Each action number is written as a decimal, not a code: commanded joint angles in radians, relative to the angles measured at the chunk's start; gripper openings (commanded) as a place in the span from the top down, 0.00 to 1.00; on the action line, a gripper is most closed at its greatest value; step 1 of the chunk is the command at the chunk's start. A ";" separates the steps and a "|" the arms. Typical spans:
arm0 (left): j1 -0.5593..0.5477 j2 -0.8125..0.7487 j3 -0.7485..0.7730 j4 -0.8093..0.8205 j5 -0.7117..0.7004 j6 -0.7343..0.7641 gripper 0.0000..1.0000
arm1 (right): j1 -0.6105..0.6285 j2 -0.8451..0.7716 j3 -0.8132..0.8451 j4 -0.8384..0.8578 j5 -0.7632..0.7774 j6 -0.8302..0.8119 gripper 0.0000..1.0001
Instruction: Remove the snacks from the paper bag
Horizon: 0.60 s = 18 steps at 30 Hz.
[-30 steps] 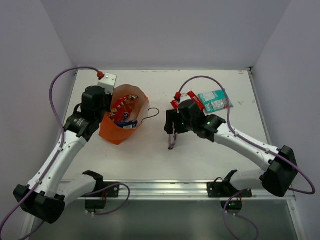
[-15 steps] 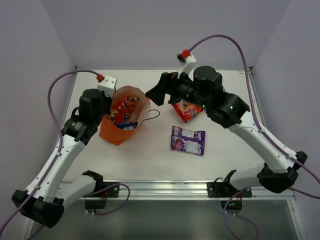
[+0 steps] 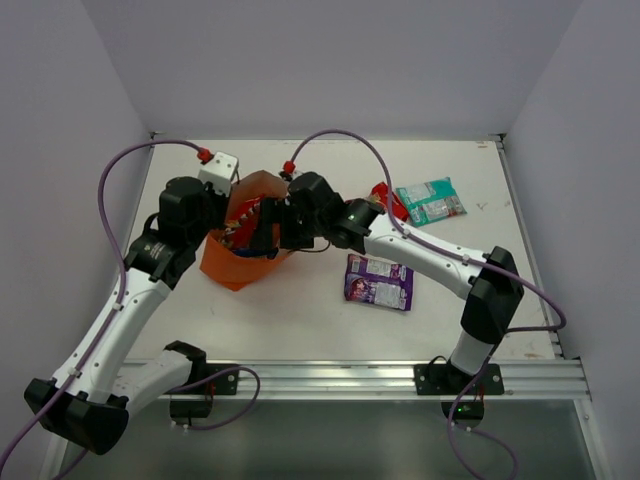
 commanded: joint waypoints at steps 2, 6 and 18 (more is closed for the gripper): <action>-0.001 -0.014 0.069 0.105 0.113 -0.045 1.00 | 0.008 -0.045 -0.060 -0.001 0.018 0.069 0.19; -0.044 -0.022 0.076 0.109 0.138 -0.081 1.00 | 0.005 -0.051 -0.135 -0.043 0.065 0.092 0.20; -0.213 -0.003 0.047 0.109 -0.010 -0.151 1.00 | -0.043 -0.016 -0.215 -0.020 0.121 0.224 0.13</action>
